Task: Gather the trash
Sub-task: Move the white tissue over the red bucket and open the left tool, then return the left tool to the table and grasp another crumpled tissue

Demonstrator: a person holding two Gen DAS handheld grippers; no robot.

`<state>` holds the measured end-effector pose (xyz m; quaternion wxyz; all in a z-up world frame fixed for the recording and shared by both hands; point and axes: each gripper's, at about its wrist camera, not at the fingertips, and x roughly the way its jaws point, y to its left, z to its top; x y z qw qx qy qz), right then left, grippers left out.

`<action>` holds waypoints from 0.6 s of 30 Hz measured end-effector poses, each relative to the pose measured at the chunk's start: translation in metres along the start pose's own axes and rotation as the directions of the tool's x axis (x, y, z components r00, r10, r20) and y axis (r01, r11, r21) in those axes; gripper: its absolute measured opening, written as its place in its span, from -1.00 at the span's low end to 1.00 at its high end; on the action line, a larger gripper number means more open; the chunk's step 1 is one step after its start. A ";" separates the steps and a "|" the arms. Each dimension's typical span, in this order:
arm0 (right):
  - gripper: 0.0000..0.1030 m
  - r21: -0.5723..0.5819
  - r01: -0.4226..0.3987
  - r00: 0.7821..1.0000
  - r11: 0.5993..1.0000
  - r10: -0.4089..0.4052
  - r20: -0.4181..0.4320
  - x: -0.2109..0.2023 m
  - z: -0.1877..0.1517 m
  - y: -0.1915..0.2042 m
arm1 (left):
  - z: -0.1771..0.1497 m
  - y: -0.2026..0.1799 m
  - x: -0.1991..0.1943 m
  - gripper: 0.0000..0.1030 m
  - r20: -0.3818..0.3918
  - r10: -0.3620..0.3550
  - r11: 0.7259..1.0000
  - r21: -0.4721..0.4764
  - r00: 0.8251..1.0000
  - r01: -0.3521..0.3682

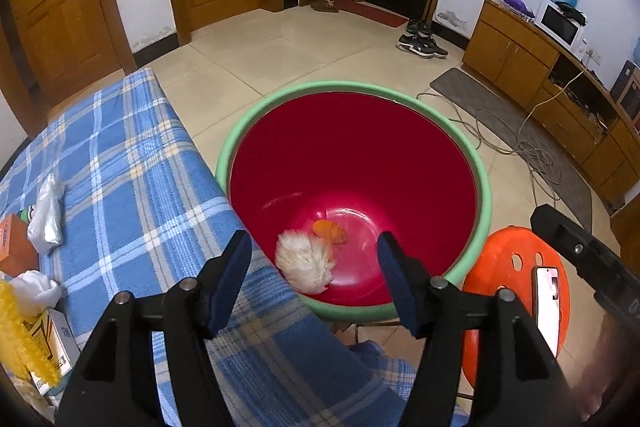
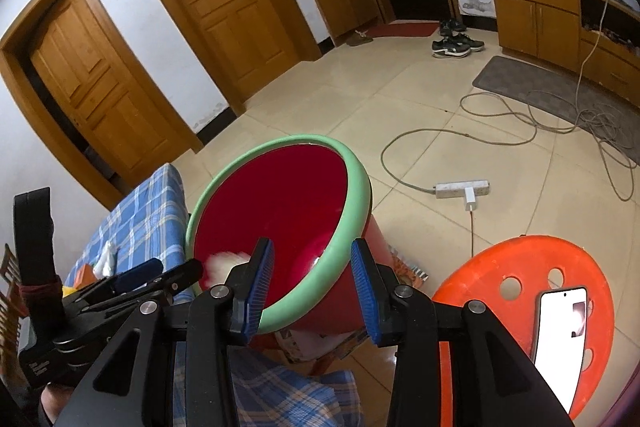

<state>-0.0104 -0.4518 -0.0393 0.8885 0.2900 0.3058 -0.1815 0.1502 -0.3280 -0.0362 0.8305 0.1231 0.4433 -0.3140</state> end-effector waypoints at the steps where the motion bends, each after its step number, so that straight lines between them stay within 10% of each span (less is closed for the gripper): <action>1: -0.21 0.000 -0.002 1.000 1.000 0.002 -0.003 0.001 -0.001 0.001 | 0.000 0.001 -0.002 0.27 0.002 0.000 1.000 -0.005 1.000 0.000; 18: -0.05 -0.058 -0.074 0.997 0.996 0.074 0.003 -0.021 -0.013 0.037 | -0.031 0.048 -0.072 0.33 0.080 0.061 0.988 -0.147 0.995 -0.049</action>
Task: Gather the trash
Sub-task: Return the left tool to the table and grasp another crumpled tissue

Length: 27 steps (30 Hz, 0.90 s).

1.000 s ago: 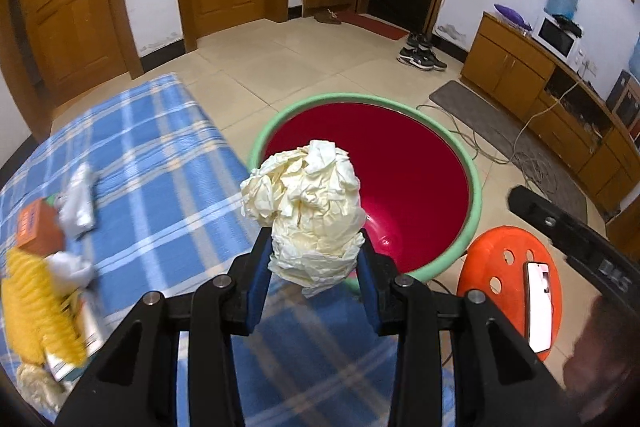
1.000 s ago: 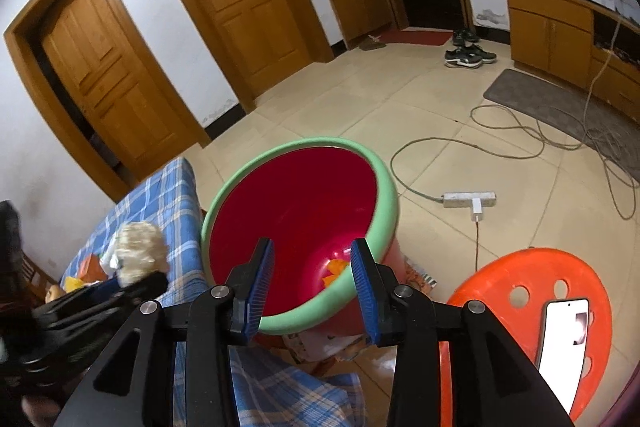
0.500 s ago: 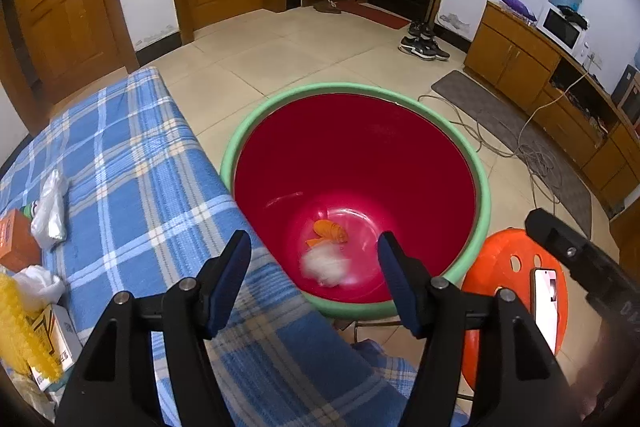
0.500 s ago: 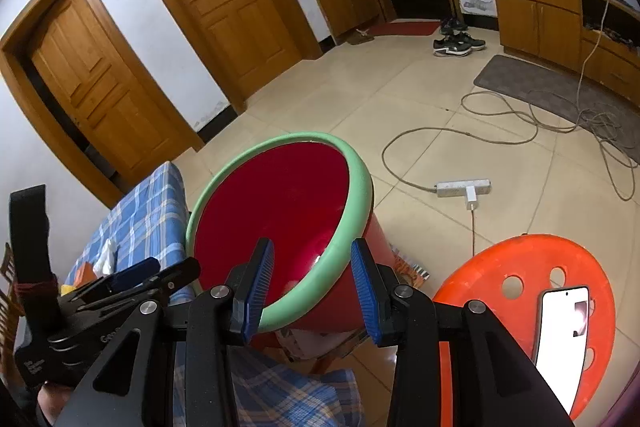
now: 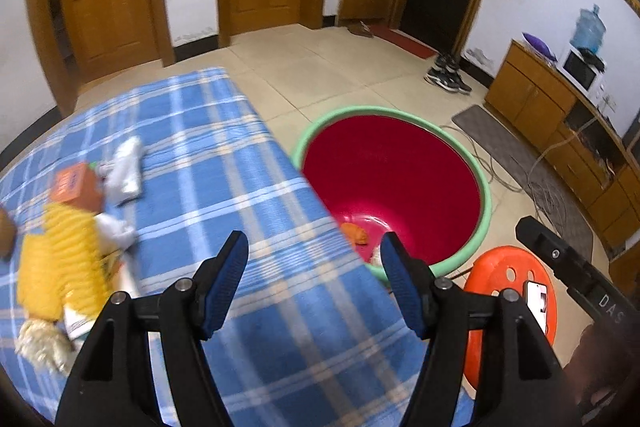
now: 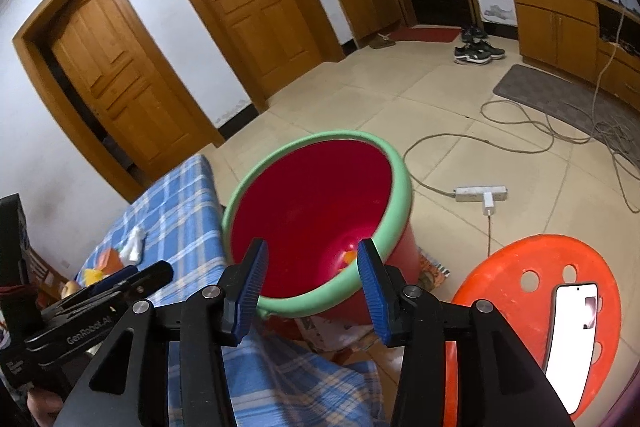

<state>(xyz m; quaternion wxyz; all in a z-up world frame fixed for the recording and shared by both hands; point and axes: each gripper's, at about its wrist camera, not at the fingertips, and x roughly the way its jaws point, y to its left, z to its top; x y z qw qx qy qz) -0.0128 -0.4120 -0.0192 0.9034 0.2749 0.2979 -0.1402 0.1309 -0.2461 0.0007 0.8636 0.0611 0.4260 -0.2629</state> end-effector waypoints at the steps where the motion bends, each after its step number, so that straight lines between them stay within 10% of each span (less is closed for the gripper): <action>1: -0.05 -0.006 -0.007 1.000 1.000 0.007 -0.002 -0.001 -0.002 0.003 | -0.002 0.007 -0.007 0.33 0.009 0.010 1.000 -0.014 1.000 -0.010; 27: 0.19 -0.203 -0.163 0.984 0.966 0.144 -0.105 -0.006 -0.053 0.111 | -0.070 0.146 -0.093 0.38 0.041 0.235 0.936 -0.280 0.971 -0.215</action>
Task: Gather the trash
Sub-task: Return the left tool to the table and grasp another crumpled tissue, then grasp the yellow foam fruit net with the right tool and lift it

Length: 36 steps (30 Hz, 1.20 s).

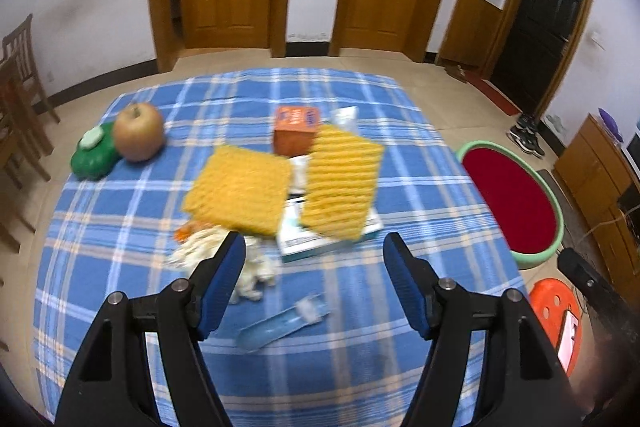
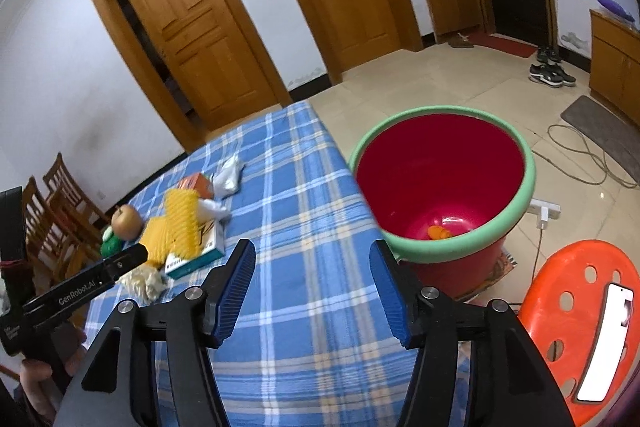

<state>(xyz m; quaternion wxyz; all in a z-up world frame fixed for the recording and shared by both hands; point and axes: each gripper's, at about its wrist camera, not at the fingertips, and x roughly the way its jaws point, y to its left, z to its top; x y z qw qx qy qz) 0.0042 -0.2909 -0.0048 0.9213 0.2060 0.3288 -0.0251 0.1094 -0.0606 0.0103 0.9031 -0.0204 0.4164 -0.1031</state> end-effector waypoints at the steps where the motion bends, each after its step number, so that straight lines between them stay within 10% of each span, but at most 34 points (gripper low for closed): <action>1: 0.19 -0.002 0.001 1.000 1.000 -0.001 -0.007 0.002 -0.001 0.002 | -0.002 0.007 0.002 0.38 -0.004 0.007 1.000 -0.014 1.000 -0.007; 20: 0.19 -0.041 -0.011 0.996 0.999 0.007 -0.094 0.032 -0.010 0.024 | -0.018 0.063 0.046 0.36 -0.107 0.045 0.990 -0.128 0.993 -0.059; 29: 0.19 -0.083 -0.034 0.992 0.996 0.024 -0.121 0.046 -0.009 0.044 | -0.023 0.077 0.044 -0.47 -0.104 -0.006 0.987 -0.158 0.995 -0.010; 36: 0.19 -0.149 -0.074 0.990 0.986 0.054 -0.134 0.059 -0.001 0.074 | -0.018 0.082 0.024 -0.50 -0.050 -0.027 0.986 -0.167 0.998 0.019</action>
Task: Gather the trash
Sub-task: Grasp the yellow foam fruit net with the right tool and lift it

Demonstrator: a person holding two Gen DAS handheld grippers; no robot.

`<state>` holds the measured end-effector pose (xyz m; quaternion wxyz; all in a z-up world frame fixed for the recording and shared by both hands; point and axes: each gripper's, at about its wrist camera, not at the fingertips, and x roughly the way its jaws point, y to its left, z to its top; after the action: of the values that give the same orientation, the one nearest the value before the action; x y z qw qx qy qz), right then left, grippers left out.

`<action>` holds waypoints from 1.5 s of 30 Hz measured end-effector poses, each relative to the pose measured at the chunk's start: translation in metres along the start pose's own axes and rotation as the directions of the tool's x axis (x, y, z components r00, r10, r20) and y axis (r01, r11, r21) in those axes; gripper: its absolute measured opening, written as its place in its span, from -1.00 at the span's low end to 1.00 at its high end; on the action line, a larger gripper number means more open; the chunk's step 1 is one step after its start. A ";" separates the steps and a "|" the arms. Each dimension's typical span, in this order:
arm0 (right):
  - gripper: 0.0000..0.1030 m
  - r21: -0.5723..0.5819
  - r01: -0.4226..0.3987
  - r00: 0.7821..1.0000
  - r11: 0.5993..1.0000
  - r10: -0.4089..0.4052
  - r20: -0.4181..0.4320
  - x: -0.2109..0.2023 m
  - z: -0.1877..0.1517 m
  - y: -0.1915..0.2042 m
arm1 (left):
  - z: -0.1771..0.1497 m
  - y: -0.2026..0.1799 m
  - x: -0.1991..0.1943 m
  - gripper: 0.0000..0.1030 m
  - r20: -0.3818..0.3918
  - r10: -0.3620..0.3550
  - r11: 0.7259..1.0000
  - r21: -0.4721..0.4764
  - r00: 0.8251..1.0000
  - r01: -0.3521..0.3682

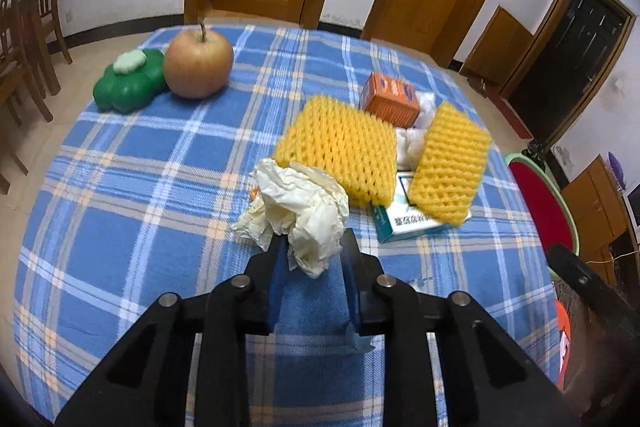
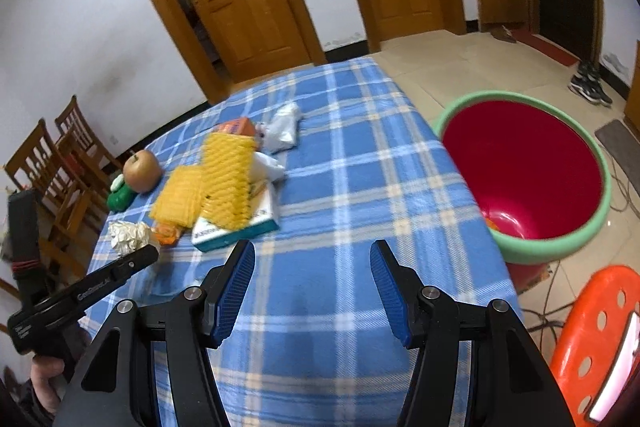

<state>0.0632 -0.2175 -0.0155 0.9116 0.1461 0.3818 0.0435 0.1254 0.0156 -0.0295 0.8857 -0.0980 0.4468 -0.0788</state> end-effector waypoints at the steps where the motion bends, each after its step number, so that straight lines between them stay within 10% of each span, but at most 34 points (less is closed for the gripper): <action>1: 0.19 -0.010 -0.005 1.000 1.000 0.005 -0.001 0.003 0.002 0.004 | 0.001 0.001 -0.004 -0.50 0.010 0.001 1.000 0.000 1.000 -0.001; 18: 0.19 -0.094 -0.071 0.996 0.993 0.065 -0.063 0.074 0.022 0.052 | 0.007 0.030 -0.003 -0.50 0.025 0.025 0.999 -0.042 0.999 -0.024; 23: -0.42 -0.096 -0.083 0.994 0.992 0.075 -0.085 0.085 0.021 0.053 | 0.006 0.032 0.000 -0.50 0.021 0.019 0.999 -0.041 1.000 -0.018; 31: -0.75 -0.125 -0.111 0.994 0.986 0.108 -0.032 0.068 0.018 0.057 | 0.006 0.025 -0.005 -0.50 0.028 0.008 1.000 -0.029 1.000 -0.007; 45: -0.76 -0.102 -0.135 0.988 0.986 0.142 0.060 0.013 0.013 0.041 | 0.004 -0.005 -0.027 -0.50 0.061 -0.019 0.999 0.032 0.998 0.017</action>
<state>0.0824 -0.1793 -0.0036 0.9247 0.1288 0.3372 0.1205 0.1122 0.0172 -0.0054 0.8996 -0.0906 0.4174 -0.0906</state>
